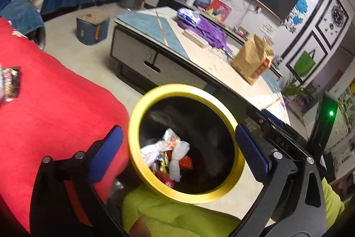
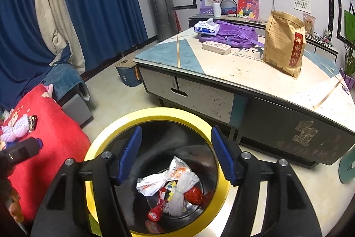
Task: Collect trash
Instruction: 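Open the right tool over the bin while the left tool opens to drop the tube, then move both tools back toward the bed edge and remaining trash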
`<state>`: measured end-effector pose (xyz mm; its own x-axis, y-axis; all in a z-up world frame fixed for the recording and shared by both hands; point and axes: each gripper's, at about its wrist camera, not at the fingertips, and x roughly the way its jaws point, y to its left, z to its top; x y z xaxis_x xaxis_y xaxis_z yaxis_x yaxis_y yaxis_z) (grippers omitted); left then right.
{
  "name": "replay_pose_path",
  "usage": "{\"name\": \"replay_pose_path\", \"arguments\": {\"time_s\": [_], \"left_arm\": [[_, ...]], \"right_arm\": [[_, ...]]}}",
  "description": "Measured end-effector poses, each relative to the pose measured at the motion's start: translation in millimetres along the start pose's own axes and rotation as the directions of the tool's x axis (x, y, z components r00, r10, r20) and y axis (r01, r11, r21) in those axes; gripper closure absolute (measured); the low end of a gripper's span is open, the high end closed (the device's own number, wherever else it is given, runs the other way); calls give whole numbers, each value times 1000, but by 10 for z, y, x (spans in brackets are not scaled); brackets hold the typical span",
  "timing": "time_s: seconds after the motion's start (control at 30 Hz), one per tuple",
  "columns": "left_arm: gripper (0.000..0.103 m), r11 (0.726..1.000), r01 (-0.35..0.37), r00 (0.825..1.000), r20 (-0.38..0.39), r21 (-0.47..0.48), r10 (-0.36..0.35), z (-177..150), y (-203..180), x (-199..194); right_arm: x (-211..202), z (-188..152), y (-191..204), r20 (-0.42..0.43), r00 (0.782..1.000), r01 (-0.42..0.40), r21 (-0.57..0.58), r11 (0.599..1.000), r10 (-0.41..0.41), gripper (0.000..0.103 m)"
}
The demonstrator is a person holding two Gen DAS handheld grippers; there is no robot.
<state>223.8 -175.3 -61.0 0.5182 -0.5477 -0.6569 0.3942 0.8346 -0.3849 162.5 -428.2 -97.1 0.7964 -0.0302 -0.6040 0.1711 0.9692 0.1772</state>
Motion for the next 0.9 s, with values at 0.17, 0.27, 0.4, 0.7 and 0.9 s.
{"name": "replay_pose_path", "arguments": {"time_s": [0.17, 0.27, 0.4, 0.7, 0.9], "left_arm": [[11, 998, -57, 997, 60, -4, 57, 76, 117, -224], [11, 996, -86, 991, 98, -13, 87, 110, 208, -375], [11, 989, -143, 978, 148, -25, 145, 182, 362, -588], [11, 957, -272, 920, 266, -98, 288, 277, 751, -1082], [11, 925, -334, 880, 291, -182, 375, 225, 1118, -1321]], "right_arm": [[-126, 38, 126, 31, 999, -44, -11, 999, 44, 36], [-221, 71, 239, 54, 995, -83, -28, 996, 84, 35], [-339, 77, 448, 55, 984, -165, -52, 985, 168, 33], [-467, -142, 1202, -68, 931, -365, -195, 910, 359, 33], [-402, -450, 1613, -225, 882, -464, -248, 851, 415, 33]]}}
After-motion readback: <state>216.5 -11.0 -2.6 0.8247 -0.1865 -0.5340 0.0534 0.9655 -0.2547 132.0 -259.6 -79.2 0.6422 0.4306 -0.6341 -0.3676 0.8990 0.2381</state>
